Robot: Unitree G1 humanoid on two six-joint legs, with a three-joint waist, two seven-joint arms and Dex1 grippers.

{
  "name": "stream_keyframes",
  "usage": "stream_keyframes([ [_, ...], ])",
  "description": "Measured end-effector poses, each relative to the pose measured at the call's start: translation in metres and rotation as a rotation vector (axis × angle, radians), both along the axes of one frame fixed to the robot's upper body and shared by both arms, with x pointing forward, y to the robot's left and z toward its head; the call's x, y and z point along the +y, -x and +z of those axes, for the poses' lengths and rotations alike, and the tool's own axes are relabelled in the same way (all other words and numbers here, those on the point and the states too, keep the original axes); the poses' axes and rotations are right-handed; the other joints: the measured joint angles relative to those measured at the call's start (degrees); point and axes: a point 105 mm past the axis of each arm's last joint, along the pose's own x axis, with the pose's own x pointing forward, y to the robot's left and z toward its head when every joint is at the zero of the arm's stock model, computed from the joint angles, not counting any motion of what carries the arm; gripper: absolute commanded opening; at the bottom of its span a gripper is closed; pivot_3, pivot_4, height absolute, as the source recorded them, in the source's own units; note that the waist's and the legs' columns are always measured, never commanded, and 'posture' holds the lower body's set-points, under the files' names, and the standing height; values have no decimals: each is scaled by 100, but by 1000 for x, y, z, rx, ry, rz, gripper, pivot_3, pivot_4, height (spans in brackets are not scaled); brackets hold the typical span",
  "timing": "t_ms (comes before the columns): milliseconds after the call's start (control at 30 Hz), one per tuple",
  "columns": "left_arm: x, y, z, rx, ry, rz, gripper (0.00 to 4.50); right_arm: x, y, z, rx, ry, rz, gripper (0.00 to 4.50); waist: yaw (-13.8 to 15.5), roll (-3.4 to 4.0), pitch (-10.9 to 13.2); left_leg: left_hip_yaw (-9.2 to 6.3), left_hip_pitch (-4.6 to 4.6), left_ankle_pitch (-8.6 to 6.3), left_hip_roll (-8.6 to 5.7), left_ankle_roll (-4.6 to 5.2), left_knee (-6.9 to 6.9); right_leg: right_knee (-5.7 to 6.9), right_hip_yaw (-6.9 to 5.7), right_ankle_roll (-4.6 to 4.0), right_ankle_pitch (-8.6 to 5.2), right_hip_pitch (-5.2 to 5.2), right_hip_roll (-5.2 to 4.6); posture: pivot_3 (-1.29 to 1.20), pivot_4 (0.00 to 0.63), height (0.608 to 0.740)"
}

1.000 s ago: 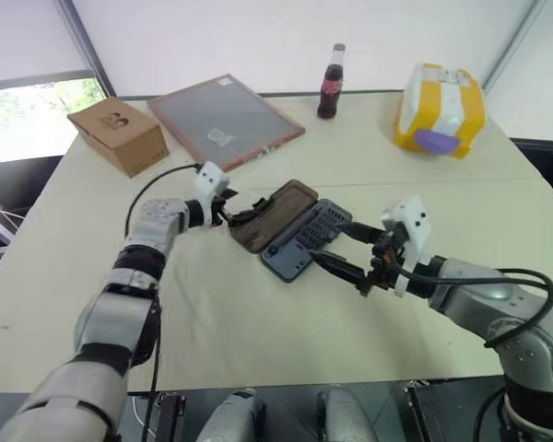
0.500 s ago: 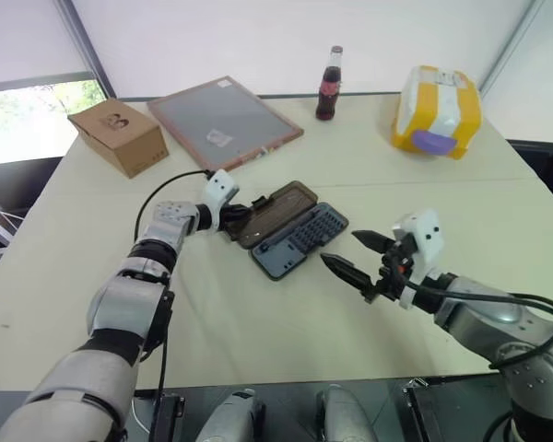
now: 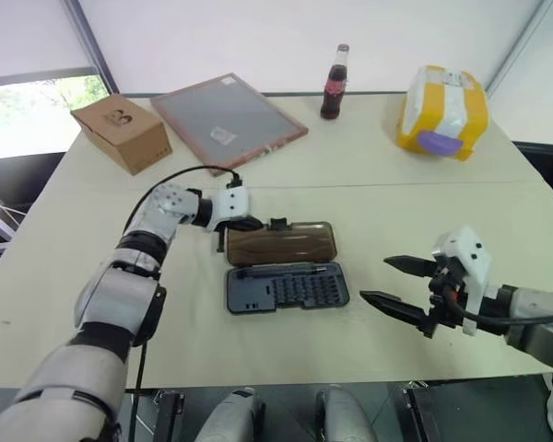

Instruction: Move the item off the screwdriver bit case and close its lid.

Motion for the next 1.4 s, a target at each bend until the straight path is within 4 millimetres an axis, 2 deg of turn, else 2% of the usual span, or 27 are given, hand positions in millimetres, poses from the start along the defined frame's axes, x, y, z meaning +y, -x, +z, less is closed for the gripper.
stream_keyframes([
  [333, 0, 6, -17, 59, 7, 4, 29, 4, -1, -5, 5, 7, 6, 4500, 4, -1, 0, -1, -1, 0, 0, 0, 2, 1, -1, 2, 1, 0, 2, 0, 150, 740],
  [800, -3, 7, -17, 76, 39, 6, 29, 10, -7, -5, -2, 2, 29, 4500, 9, -1, 0, -2, -2, 0, 0, 0, 6, 2, 0, 3, 2, 0, 1, 0, 150, 740],
  [1067, -7, 24, -27, 131, 37, -97, 29, 9, -8, -7, 5, 3, 29, 4500, -3, 0, 0, -2, -1, 0, 1, 0, 5, 2, -1, 3, 1, 0, 2, 0, 150, 740],
  [1233, -7, 25, -28, 146, 34, -99, 29, 10, -8, -8, 5, -2, 25, 4500, 0, 0, 0, -2, -1, 0, 1, 0, 7, 3, -1, 3, 1, 0, 2, 0, 150, 740],
  [1333, -6, 24, -28, 153, 33, -79, 878, 8, -9, -8, 0, 6, 19, 4500, -1, 0, 0, -2, -1, 0, 1, 0, 7, 4, -1, 3, 2, 0, 2, 0, 150, 740],
  [1400, -4, 22, -27, 147, 35, -62, 1645, 8, -9, -8, -1, 8, 18, 4500, -1, 0, 0, -2, 0, 0, 1, 0, 8, 5, -1, 3, 2, 0, 2, 0, 150, 740],
])
